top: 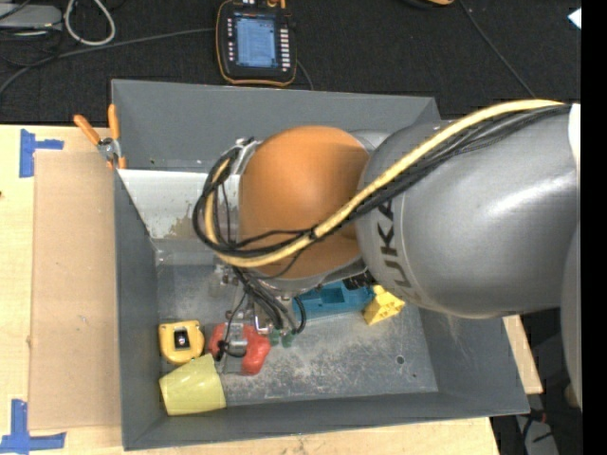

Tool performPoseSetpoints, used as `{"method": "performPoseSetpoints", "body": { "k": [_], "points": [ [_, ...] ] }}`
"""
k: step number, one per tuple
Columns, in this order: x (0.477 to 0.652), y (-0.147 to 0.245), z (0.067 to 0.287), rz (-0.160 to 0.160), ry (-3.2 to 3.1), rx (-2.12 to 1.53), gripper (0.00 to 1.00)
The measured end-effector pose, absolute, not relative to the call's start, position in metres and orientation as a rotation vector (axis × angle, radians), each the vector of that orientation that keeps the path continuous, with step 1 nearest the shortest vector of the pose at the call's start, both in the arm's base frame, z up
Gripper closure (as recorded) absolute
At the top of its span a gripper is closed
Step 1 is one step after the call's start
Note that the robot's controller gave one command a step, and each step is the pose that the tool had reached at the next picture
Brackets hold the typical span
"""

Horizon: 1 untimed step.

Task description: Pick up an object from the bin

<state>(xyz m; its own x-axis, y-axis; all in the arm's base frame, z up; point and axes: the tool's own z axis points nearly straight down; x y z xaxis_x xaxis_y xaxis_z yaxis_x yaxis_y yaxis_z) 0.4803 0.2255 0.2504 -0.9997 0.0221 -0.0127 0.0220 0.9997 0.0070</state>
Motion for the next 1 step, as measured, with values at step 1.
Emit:
{"method": "performPoseSetpoints", "body": {
  "k": [1],
  "points": [
    [0.4853, 0.1765, 0.2495, 0.003, 3.097, -0.502, 0.0]
  ]
}}
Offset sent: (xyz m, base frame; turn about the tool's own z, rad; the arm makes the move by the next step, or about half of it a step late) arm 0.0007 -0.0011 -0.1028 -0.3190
